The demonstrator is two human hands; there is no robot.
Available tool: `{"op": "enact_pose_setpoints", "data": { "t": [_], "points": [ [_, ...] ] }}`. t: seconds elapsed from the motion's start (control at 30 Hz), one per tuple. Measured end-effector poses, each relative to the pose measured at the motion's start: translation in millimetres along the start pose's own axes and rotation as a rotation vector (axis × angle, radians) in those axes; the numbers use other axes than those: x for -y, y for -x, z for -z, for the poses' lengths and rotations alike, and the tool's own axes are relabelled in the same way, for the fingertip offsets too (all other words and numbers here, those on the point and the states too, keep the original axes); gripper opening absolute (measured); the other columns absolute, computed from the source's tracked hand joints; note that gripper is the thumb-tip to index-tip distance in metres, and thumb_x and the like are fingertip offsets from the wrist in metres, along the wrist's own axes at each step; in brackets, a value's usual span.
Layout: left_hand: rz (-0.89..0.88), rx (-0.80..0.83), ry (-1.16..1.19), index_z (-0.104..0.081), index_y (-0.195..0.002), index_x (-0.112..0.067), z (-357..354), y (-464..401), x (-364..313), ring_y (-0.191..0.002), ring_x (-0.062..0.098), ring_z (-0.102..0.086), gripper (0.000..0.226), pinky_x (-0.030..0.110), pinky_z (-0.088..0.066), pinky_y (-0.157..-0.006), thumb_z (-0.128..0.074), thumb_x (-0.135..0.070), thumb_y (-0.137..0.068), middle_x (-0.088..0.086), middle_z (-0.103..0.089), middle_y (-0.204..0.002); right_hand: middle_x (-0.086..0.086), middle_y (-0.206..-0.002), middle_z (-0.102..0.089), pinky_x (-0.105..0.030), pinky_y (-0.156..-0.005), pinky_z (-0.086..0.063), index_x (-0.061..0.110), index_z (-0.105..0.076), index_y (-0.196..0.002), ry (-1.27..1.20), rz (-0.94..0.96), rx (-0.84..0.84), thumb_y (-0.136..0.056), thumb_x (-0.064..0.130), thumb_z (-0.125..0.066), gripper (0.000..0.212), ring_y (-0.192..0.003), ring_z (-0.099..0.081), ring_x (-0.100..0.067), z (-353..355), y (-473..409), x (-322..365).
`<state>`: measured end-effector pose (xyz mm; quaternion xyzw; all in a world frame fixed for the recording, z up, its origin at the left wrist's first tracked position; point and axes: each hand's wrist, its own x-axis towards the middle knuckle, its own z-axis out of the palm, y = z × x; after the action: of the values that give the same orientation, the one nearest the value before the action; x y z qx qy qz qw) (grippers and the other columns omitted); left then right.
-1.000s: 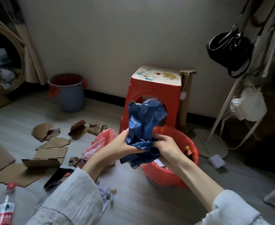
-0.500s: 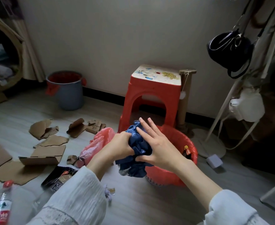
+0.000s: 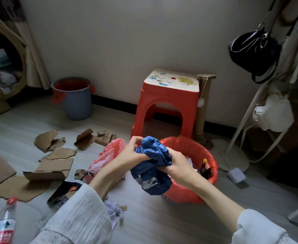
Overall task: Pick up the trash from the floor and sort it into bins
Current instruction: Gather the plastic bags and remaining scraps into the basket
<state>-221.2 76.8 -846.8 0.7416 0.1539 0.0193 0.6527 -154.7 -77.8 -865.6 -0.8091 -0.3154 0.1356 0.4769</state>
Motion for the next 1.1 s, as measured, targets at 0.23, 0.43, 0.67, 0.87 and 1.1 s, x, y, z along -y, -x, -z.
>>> {"op": "enact_pose_setpoints", "data": {
  "t": [0.23,0.43,0.67,0.87,1.1],
  "points": [
    [0.021,0.058,0.013,-0.057,-0.108,-0.019,-9,-20,9,-0.087,0.020,-0.068,0.038,0.033,-0.058,-0.072,-0.068,0.001,-0.078,0.010,-0.069,-0.098,-0.003,-0.091,-0.069,-0.020,-0.078,-0.053,0.007,-0.064,-0.101,-0.253,-0.139,0.049,-0.078,-0.005,-0.068,0.026,-0.082,-0.064,-0.007,13,-4,-19],
    [0.046,-0.170,-0.009,-0.061,-0.087,-0.001,-20,-49,18,-0.083,0.036,-0.067,0.026,0.053,-0.056,-0.074,-0.044,0.017,-0.079,0.025,-0.067,-0.089,0.014,-0.127,-0.053,-0.009,-0.093,-0.043,0.032,-0.033,-0.133,-0.211,-0.162,0.220,-0.081,0.014,-0.072,0.067,-0.112,-0.052,0.011,16,-9,-26],
    [0.117,-0.180,0.150,-0.063,-0.084,-0.011,-35,-60,21,-0.070,0.019,-0.064,0.033,0.027,-0.054,-0.059,-0.042,0.015,-0.083,0.012,-0.066,-0.079,0.005,-0.131,-0.049,-0.022,-0.105,-0.036,0.029,-0.035,-0.141,0.102,-0.009,0.007,-0.078,0.018,-0.072,0.074,-0.120,-0.045,-0.005,11,-8,-43],
    [0.119,0.059,0.045,-0.048,-0.130,-0.018,-51,-71,31,-0.093,0.012,-0.059,0.037,0.028,-0.047,-0.083,-0.044,-0.009,-0.095,-0.003,-0.060,-0.110,-0.005,-0.108,-0.065,-0.011,-0.082,-0.036,0.016,-0.063,-0.118,0.246,-0.042,-0.236,-0.074,-0.008,-0.057,0.050,-0.102,-0.058,-0.019,36,-19,-71],
    [-0.152,0.257,-1.152,-0.007,-0.149,-0.022,-50,-93,97,-0.144,0.027,0.004,0.059,0.042,-0.007,-0.117,-0.027,-0.044,-0.098,0.009,-0.002,-0.157,-0.006,-0.134,-0.042,-0.039,-0.096,-0.041,0.020,-0.029,-0.145,0.836,-0.290,0.044,-0.082,-0.001,-0.050,0.070,-0.124,-0.044,-0.029,54,-52,-146]
  ]
}}
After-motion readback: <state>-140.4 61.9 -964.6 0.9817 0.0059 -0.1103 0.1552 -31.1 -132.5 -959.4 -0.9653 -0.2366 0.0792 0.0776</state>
